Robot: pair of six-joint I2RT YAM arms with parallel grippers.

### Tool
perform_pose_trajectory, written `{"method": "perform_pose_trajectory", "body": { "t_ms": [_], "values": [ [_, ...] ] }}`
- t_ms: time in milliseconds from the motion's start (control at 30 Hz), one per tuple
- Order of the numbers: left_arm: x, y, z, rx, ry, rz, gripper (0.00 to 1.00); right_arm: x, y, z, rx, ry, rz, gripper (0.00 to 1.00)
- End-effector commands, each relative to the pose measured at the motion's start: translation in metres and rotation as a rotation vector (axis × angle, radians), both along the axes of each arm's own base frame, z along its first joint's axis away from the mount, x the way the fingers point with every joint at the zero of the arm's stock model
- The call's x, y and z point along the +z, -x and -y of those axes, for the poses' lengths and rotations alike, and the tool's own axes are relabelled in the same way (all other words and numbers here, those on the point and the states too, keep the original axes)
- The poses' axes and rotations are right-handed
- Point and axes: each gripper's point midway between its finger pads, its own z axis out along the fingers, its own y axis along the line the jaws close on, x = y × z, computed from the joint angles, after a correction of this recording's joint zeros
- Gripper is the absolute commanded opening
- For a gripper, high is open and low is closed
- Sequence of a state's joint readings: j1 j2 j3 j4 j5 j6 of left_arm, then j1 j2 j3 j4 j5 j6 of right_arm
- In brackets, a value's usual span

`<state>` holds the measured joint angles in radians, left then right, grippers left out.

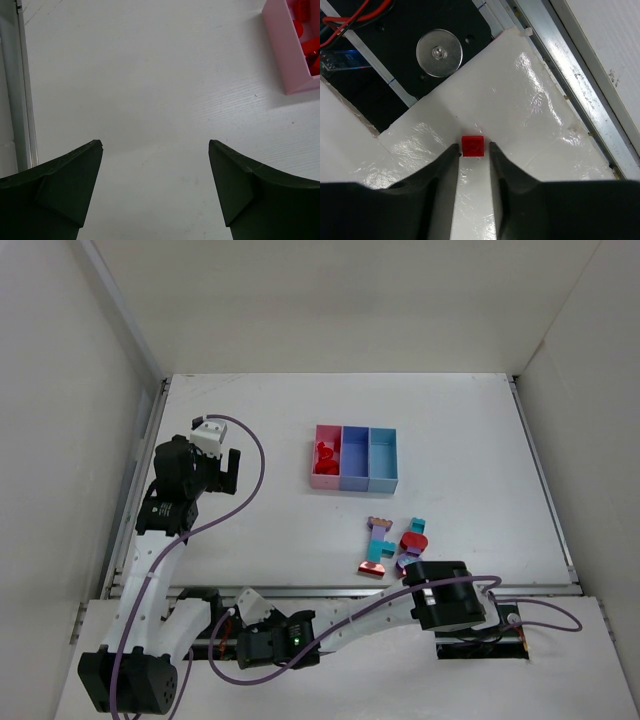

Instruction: Sort the legos into containers by color

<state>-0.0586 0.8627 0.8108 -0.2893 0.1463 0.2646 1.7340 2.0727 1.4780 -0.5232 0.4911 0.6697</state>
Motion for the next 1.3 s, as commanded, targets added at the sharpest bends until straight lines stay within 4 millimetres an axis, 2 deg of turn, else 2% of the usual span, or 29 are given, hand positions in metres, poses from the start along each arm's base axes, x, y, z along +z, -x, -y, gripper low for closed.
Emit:
{"method": "perform_pose_trajectory", "body": {
  "t_ms": [0, 33, 67, 167, 300, 400, 700, 800, 967, 1033, 1167, 1267],
  "values": [
    [0.014, -0.003, 0.0, -0.006, -0.001, 0.038, 0.85, -0.003, 0.0, -0.008, 0.002, -0.015, -0.003, 0.3],
    [0.014, -0.003, 0.0, -0.006, -0.001, 0.038, 0.85, -0.003, 0.0, -0.008, 0.002, -0.015, -0.003, 0.3],
    [0.014, -0.003, 0.0, -0.006, -0.001, 0.038, 0.85, -0.006, 0.0, -0.009, 0.002, -0.017, -0.004, 0.23],
    [0.014, -0.003, 0.0, -0.006, -0.001, 0.038, 0.85, -0.011, 0.002, -0.009, 0.006, -0.006, -0.01, 0.12],
    [0.014, -0.003, 0.0, -0.006, -0.001, 0.038, 0.85, -0.011, 0.002, -0.007, -0.008, -0.005, -0.017, 0.09],
    [0.014, -0.003, 0.0, -0.006, -0.001, 0.038, 0.85, 0.002, -0.005, -0.005, -0.032, -0.022, 0.011, 0.07],
    [0.014, -0.003, 0.0, -0.006, -0.001, 0.038, 0.85, 0.073, -0.024, 0.007, -0.131, -0.15, 0.068, 0.06],
    [0.014, -0.003, 0.0, -0.006, -0.001, 0.038, 0.85, 0.085, -0.029, 0.014, -0.144, -0.159, 0.091, 0.06],
    [0.014, -0.003, 0.0, -0.006, -0.001, 0.038, 0.85, 0.091, -0.042, 0.029, -0.19, -0.124, 0.152, 0.06],
    [0.014, -0.003, 0.0, -0.006, -0.001, 0.038, 0.85, 0.103, -0.046, 0.03, -0.21, -0.139, 0.173, 0.06],
    [0.014, -0.003, 0.0, -0.006, -0.001, 0.038, 0.85, 0.122, -0.072, 0.042, -0.27, -0.141, 0.224, 0.06],
    [0.011, -0.004, 0.0, -0.006, -0.001, 0.029, 0.85, 0.144, -0.1, 0.048, -0.313, -0.171, 0.253, 0.06]
  ]
}}
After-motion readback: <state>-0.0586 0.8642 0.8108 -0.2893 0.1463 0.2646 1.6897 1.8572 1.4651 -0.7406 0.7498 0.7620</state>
